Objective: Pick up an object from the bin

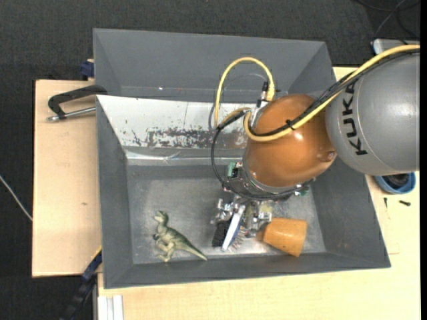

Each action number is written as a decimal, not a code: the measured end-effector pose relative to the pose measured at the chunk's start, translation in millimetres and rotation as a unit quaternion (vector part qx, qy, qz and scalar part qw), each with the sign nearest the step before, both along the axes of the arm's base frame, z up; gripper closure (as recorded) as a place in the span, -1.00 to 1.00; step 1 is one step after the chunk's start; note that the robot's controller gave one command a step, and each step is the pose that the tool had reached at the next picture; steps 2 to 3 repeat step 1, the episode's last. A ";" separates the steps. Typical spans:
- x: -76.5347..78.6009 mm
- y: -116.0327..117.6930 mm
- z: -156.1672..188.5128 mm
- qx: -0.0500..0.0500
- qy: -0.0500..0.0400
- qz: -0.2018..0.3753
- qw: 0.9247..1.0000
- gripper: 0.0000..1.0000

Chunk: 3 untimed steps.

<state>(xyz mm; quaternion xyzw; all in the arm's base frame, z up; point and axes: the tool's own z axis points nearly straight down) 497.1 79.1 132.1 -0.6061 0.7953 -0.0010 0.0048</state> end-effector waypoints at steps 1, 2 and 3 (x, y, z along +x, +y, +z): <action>1.8 1.4 49.7 0.000 0.000 -0.001 1.000 1.00; 1.8 1.4 49.7 0.000 0.000 -0.001 1.000 1.00; 1.8 1.4 49.7 0.000 0.000 -0.001 1.000 1.00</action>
Offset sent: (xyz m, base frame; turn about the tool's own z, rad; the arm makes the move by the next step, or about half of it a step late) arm 0.0001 0.0000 0.0465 0.0000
